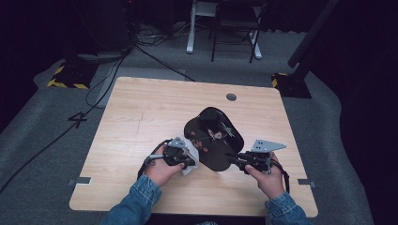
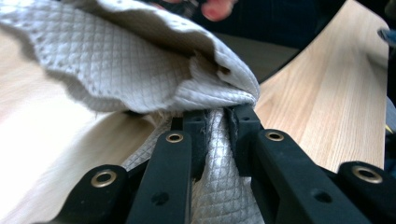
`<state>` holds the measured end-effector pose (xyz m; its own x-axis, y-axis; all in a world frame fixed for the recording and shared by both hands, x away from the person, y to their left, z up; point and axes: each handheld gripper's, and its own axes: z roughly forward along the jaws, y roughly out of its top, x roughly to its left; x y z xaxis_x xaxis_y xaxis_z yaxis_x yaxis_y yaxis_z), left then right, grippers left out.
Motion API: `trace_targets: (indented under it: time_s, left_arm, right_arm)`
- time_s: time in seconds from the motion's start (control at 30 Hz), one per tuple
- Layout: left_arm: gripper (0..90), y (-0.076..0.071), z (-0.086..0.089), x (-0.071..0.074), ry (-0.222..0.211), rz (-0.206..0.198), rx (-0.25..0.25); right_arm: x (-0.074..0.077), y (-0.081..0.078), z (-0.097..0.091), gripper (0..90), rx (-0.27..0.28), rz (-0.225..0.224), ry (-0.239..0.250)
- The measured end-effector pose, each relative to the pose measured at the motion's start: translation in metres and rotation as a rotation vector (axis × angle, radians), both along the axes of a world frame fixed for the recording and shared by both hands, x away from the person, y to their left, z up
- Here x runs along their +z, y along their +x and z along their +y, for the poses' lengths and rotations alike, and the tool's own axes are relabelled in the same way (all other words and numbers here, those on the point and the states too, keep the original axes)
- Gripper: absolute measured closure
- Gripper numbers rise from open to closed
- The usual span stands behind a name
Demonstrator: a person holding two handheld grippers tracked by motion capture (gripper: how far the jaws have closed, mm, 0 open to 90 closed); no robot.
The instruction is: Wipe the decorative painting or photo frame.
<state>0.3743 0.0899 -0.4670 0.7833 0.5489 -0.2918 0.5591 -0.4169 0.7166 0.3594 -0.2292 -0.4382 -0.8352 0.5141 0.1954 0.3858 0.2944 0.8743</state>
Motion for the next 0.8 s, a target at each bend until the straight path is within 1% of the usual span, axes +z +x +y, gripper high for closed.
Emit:
trace_targets:
  time_s: [0.13,0.23,0.33,0.4,0.43,0.57,0.6,0.67,0.73,0.77,0.8]
  left_arm:
    - [80.8,-0.001,0.021,0.007,0.004,-0.026,0.079]
    - [80.7,-0.002,0.039,0.010,-0.006,-0.037,0.141]
    - [80.7,-0.003,0.055,0.012,0.005,-0.051,0.184]
    - [80.7,-0.005,0.066,0.013,0.006,-0.054,0.217]
    - [80.6,-0.005,0.066,0.013,0.006,-0.054,0.217]
    - [80.5,-0.006,0.084,0.012,0.032,-0.070,0.277]
    - [80.5,-0.006,0.087,0.012,0.031,-0.068,0.287]
    - [80.5,-0.006,0.097,0.012,0.035,-0.076,0.324]
    - [80.5,-0.006,0.105,0.011,0.050,-0.075,0.350]
    - [80.5,-0.005,0.112,0.010,0.069,-0.086,0.378]
    - [80.5,-0.005,0.116,0.009,0.073,-0.084,0.394]
  right_arm:
    - [0.000,0.001,-0.001,79.2,-0.004,-0.005,-0.005]
    - [0.000,0.002,-0.001,79.2,-0.009,-0.009,-0.006]
    - [0.000,0.003,-0.001,79.2,-0.010,-0.014,-0.006]
    - [0.000,0.004,-0.002,79.1,-0.012,-0.019,-0.008]
    - [0.000,0.005,-0.002,79.1,-0.013,-0.021,-0.007]
    - [0.000,0.006,-0.003,79.0,-0.014,-0.024,-0.010]
    - [0.000,0.006,-0.003,79.0,-0.015,-0.025,-0.011]
    - [0.000,0.006,-0.003,79.0,-0.016,-0.028,-0.014]
    - [0.000,0.006,-0.003,78.9,-0.016,-0.029,-0.014]
    - [0.000,0.007,-0.003,79.0,-0.015,-0.029,-0.014]
    - [0.000,0.007,-0.003,79.0,-0.015,-0.029,-0.014]
